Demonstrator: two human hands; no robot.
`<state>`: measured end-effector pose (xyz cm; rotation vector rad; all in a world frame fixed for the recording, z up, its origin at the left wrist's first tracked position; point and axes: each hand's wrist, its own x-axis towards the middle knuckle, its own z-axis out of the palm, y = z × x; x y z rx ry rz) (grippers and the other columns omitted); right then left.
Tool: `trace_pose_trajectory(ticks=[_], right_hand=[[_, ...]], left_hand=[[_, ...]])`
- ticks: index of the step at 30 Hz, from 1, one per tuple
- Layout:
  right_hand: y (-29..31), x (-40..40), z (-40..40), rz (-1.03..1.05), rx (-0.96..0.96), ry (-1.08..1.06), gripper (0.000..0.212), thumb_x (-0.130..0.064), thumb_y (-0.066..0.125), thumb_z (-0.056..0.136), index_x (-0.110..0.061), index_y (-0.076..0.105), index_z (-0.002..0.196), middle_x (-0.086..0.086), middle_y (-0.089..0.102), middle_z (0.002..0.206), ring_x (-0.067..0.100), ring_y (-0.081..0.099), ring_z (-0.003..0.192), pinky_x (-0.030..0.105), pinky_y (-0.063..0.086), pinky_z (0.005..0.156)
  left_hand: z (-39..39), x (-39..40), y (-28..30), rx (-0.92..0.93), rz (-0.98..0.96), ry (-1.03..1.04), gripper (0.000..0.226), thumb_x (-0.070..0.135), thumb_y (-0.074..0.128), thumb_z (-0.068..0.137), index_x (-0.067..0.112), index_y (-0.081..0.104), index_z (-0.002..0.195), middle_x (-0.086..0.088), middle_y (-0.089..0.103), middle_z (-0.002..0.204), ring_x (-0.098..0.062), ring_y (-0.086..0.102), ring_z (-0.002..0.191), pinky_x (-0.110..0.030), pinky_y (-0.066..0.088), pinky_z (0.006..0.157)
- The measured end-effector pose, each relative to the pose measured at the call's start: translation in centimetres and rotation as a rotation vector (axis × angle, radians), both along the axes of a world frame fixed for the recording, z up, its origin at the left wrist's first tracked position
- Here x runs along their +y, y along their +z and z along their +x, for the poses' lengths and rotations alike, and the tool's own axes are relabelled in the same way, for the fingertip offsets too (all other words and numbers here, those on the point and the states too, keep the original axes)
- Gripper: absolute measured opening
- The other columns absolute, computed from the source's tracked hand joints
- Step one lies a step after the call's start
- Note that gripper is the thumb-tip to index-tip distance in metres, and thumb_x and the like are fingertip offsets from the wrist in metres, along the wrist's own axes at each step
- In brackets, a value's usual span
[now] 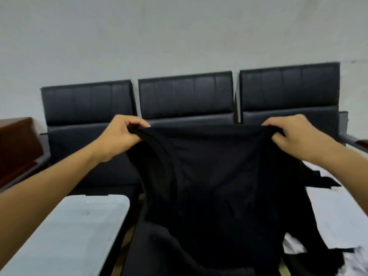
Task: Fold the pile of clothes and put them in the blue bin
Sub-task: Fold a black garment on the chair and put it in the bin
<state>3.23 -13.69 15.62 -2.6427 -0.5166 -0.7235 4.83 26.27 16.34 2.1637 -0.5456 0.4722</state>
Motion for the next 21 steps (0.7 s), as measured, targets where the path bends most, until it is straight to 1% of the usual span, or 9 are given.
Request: trace_pose_trajectory(ticks=[3,6,8,10,11,14,16,18,21], right_hand=[[4.4,0.2,-1.1,0.046,-0.021,0.016,0.034,0.01,0.049,0.082,-0.011,0.073,0.094,0.0,0.068,0.081,0.021,0.062,0.079,0.029,0.04,0.068],[7.1,0.4,-2.5,0.059,-0.08,0.024,0.03,0.004,0.047,0.087,-0.018,0.066,0.092,0.002,0.066,0.079,0.023,0.061,0.073,0.036,0.05,0.068],[7.9,-0.2,-3.0,-0.063,-0.085,-0.052,0.018,-0.007,0.049,0.093,-0.02,0.061,0.096,0.003,0.058,0.072,0.024,0.056,0.064,0.039,0.049,0.062],[8.0,-0.8,-3.4,-0.292,-0.07,-0.108,0.009,-0.018,0.053,0.095,-0.021,0.06,0.1,-0.001,0.052,0.067,0.025,0.055,0.063,0.038,0.046,0.059],[7.9,-1.1,-3.5,-0.336,-0.046,-0.088,0.008,-0.019,0.054,0.095,-0.022,0.06,0.1,-0.004,0.053,0.067,0.024,0.057,0.065,0.038,0.047,0.061],[7.4,-2.0,-4.0,-0.193,-0.017,0.04,0.014,-0.009,0.056,0.095,-0.021,0.062,0.095,-0.012,0.059,0.071,0.01,0.059,0.066,0.035,0.045,0.064],[7.1,-2.1,-4.2,-0.04,-0.105,0.069,0.015,-0.007,0.058,0.093,-0.02,0.063,0.087,-0.007,0.062,0.069,0.006,0.057,0.062,0.031,0.043,0.061],[6.9,-1.8,-4.4,0.074,-0.149,0.069,0.029,-0.011,0.06,0.094,-0.02,0.056,0.067,-0.009,0.056,0.055,0.01,0.05,0.051,0.024,0.04,0.056],[6.7,-1.7,-4.6,0.125,-0.033,0.119,0.039,-0.016,0.064,0.093,-0.019,0.057,0.055,-0.003,0.05,0.047,0.009,0.043,0.046,0.017,0.033,0.047]], left_hand=[[-2.8,0.8,4.1,-0.1,-0.034,0.05,0.026,-0.011,0.07,0.081,0.015,0.067,0.078,0.012,0.067,0.07,0.0,0.062,0.069,-0.012,0.048,0.067],[-4.9,1.6,6.7,-0.184,-0.045,0.147,0.026,-0.009,0.071,0.079,0.016,0.066,0.074,0.01,0.064,0.063,-0.001,0.059,0.061,-0.014,0.047,0.063],[-5.9,2.3,7.7,-0.227,-0.074,0.227,0.024,-0.009,0.072,0.079,0.014,0.066,0.073,0.002,0.068,0.065,-0.004,0.061,0.059,-0.017,0.052,0.061],[-6.8,3.0,7.7,-0.196,0.138,0.281,0.022,-0.004,0.074,0.08,0.016,0.069,0.072,-0.002,0.071,0.072,-0.006,0.065,0.065,-0.028,0.059,0.074],[-7.0,3.5,7.5,-0.181,0.241,0.309,0.023,-0.003,0.074,0.08,0.018,0.07,0.071,-0.001,0.072,0.074,-0.007,0.066,0.068,-0.03,0.059,0.077],[-8.3,4.6,7.5,-0.173,0.178,0.354,0.031,-0.005,0.07,0.079,0.024,0.072,0.069,0.003,0.073,0.071,-0.003,0.066,0.065,-0.008,0.05,0.063],[-9.2,4.8,7.6,-0.186,0.135,0.352,0.031,-0.005,0.07,0.081,0.024,0.072,0.071,0.003,0.072,0.069,-0.004,0.066,0.065,-0.006,0.047,0.061],[-10.2,5.1,7.5,-0.155,0.09,0.302,0.029,-0.008,0.069,0.082,0.021,0.073,0.075,0.005,0.072,0.069,-0.003,0.067,0.067,-0.007,0.049,0.062],[-11.8,6.2,7.3,-0.06,0.094,0.203,0.031,-0.012,0.066,0.083,0.017,0.076,0.075,0.01,0.074,0.071,0.002,0.067,0.067,-0.008,0.051,0.064]])
